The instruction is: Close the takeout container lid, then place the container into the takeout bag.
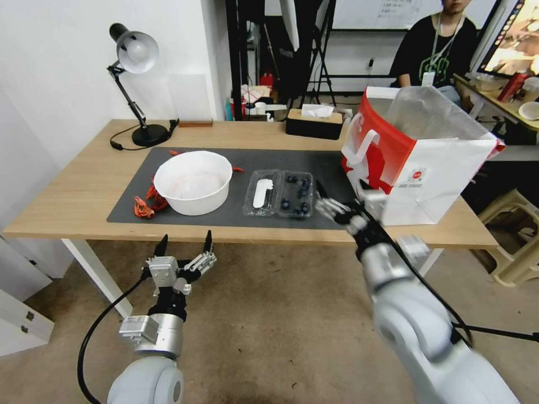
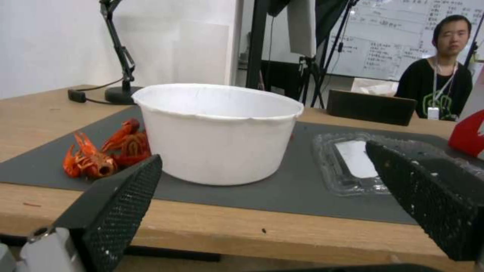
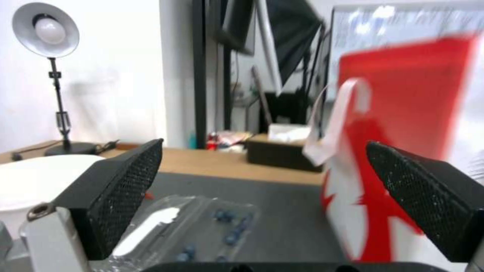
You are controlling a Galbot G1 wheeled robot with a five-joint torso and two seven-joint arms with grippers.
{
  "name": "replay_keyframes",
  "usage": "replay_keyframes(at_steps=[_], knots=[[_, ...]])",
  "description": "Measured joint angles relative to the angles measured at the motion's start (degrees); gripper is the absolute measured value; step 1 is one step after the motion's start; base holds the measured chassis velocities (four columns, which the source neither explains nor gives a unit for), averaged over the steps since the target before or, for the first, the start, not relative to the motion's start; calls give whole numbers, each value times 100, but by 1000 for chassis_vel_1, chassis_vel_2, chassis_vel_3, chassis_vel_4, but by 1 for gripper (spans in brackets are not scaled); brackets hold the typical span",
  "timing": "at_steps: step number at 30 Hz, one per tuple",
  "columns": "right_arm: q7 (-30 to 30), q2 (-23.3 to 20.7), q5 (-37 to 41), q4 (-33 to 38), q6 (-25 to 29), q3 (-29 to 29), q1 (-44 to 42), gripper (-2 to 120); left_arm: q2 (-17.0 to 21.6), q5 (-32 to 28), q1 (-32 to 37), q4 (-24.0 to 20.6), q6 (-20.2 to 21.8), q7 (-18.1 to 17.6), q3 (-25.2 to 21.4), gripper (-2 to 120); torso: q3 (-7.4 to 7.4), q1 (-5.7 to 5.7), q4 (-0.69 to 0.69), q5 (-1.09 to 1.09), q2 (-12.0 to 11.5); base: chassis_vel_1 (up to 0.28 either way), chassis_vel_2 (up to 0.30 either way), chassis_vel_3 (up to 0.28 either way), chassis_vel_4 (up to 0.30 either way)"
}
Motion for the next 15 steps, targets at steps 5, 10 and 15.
replay_keyframes(at_steps=[5, 10, 15], knots=[[151, 161, -1029, 171, 733, 48, -939, 100, 57, -26, 1, 2, -21, -21, -10, 100, 1, 0, 0, -1, 0, 0, 0, 0, 0], [376, 325, -1399, 105, 1061, -68, -1451, 100, 89, -35, 23, 2, -60, -28, -15, 100, 1, 0, 1, -1, 0, 0, 0, 0, 0], [521, 408, -1510, -102, 1208, -162, -1647, 100, 98, -38, 45, 2, -91, -31, -12, 100, 1, 0, 1, 0, 0, 0, 0, 0, 0]])
